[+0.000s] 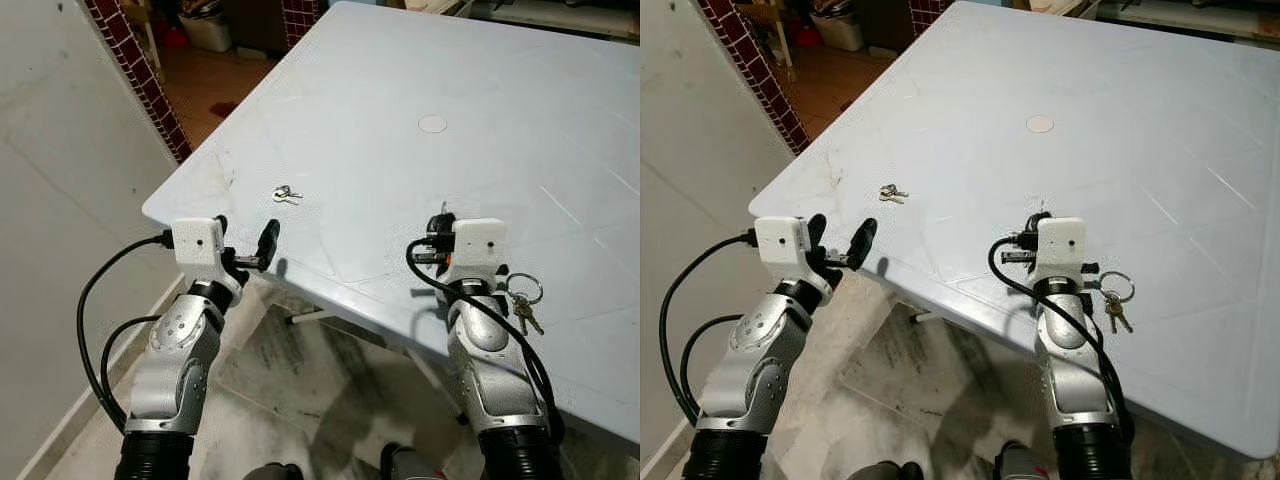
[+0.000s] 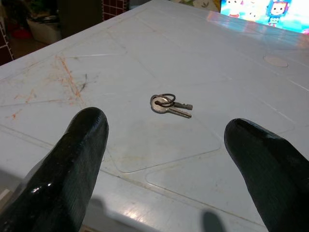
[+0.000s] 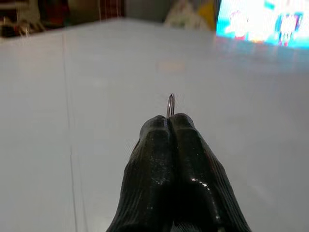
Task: Hang keys on a hook
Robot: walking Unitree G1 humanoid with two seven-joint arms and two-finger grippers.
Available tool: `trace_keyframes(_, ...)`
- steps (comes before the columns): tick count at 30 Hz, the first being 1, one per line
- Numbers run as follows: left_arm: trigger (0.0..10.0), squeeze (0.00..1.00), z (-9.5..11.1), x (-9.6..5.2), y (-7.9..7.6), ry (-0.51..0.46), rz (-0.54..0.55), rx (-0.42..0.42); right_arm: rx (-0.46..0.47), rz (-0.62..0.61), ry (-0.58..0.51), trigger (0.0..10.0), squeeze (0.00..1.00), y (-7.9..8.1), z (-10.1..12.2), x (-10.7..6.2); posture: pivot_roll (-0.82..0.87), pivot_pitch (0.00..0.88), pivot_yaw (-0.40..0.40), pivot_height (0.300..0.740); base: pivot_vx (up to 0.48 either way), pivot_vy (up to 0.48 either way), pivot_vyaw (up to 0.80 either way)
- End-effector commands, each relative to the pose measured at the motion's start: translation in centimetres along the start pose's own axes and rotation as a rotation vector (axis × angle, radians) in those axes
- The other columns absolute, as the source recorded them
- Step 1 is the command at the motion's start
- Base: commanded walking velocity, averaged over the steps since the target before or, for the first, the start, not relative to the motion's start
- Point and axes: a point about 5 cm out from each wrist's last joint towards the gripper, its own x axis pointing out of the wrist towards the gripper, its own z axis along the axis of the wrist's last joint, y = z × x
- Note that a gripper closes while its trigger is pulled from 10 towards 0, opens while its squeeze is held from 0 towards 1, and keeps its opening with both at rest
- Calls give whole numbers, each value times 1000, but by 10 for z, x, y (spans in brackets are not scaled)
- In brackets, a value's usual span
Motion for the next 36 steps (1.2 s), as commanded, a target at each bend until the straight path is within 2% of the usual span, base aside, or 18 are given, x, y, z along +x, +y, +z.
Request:
trace_keyframes(1,10000,0,-1,0,5,-1,24,10,-53,30,-105,0,0,6,19,-1,-67,183,105,740,0,0,0)
trace_keyframes(8,10000,0,-1,2,6,-10,71,3,-104,50,-185,0,0,10,34,1,-68,176,96,740,0,0,0)
trace_keyframes(11,10000,0,0,3,20,-12,230,102,-87,60,-195,0,0,10,39,1,-67,172,83,740,0,0,0)
trace_keyframes(12,10000,0,5,1,31,-38,313,134,-75,67,-209,0,0,10,44,1,-68,170,78,740,0,0,0)
trace_keyframes(14,10000,0,9,0,39,-60,364,151,-68,75,-216,0,0,10,47,2,-66,166,70,740,0,0,0)
trace_keyframes(15,10000,0,10,-1,43,-66,389,152,-65,76,-224,1490,0,10,50,2,-66,165,68,740,0,0,0)
trace_keyframes(16,10000,0,12,-2,47,-73,396,163,-55,79,-233,9804,0,10,54,3,-63,162,61,740,0,0,0)
trace_keyframes(25,10000,0,9,-13,53,-72,432,180,-24,65,-252,10000,0,3,66,7,-56,154,51,740,0,0,0)
trace_keyframes(31,10000,0,5,-23,54,-49,421,214,-39,46,-226,10000,0,-2,61,5,-55,152,55,740,0,0,721)
trace_keyframes(36,10000,0,1,-26,53,-50,412,200,-35,42,-211,10000,0,-4,58,3,-55,150,59,740,0,0,800)
